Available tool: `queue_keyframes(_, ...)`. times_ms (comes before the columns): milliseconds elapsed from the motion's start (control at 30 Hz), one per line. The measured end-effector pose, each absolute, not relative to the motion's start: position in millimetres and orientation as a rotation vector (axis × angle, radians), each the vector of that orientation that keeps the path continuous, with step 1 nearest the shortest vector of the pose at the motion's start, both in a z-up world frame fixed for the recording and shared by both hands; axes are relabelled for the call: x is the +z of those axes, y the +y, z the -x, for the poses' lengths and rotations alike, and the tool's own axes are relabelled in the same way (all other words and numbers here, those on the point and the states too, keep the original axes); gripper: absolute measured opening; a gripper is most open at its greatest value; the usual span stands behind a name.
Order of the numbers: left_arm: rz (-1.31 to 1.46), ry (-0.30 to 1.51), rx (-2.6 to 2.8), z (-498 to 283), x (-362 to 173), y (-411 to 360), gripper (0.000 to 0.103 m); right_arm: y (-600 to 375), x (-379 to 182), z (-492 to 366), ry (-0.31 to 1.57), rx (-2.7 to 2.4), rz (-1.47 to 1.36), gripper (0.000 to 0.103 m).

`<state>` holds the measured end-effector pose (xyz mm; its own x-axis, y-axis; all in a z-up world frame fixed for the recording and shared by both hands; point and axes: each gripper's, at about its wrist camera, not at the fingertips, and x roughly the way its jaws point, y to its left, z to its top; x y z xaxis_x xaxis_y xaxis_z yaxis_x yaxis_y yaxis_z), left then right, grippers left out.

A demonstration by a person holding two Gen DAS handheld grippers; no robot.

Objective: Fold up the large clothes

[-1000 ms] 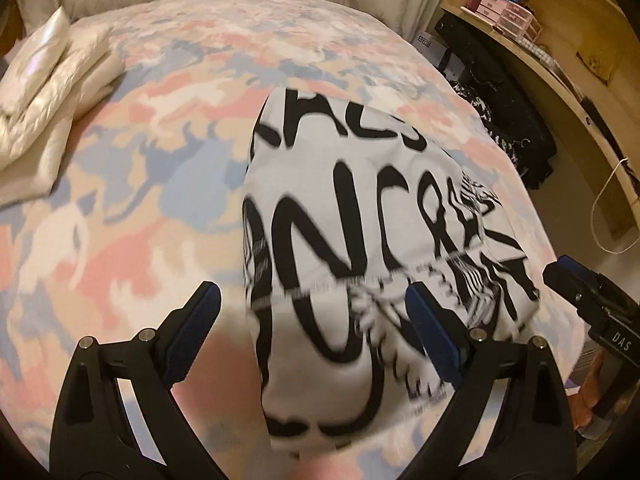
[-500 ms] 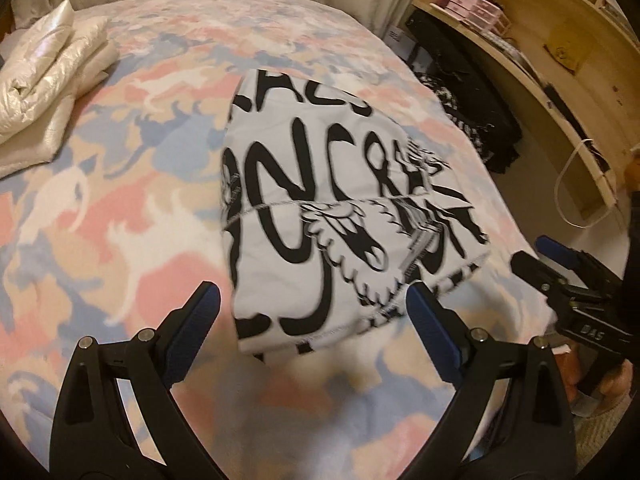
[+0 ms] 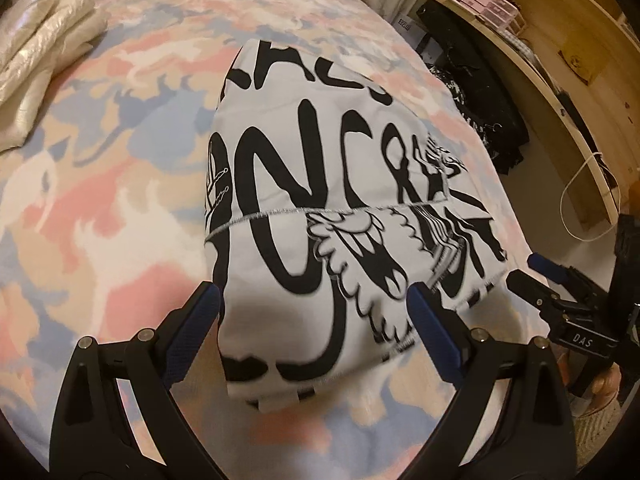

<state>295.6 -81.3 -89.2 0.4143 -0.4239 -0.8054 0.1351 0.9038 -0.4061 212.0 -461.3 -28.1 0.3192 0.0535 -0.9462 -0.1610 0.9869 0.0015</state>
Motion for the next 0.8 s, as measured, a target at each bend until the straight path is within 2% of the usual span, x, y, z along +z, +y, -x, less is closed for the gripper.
queue_keyframes(267, 0.338, 1.121, -0.327, -327.4, -118.0, -81.8, 0.095, -511.4, -82.7, -260.3, 1.315, 0.168, -0.169, 0.088)
queue_keyframes(400, 0.353, 1.125, -0.321, -340.0, -129.5, -79.5, 0.101, -535.8, -111.1, -283.6, 1.36, 0.184, -0.298, 0.088)
queue_keyframes(567, 0.389, 1.125, -0.338, -354.2, -144.5, -76.2, 0.103, -551.3, -154.1, -306.4, 1.43, 0.258, -0.469, 0.088)
queue_keyframes(800, 0.566, 1.211, -0.484, -382.5, -180.6, -64.1, 0.103, -545.6, -189.0, -336.5, 1.428, 0.368, -0.551, 0.088)
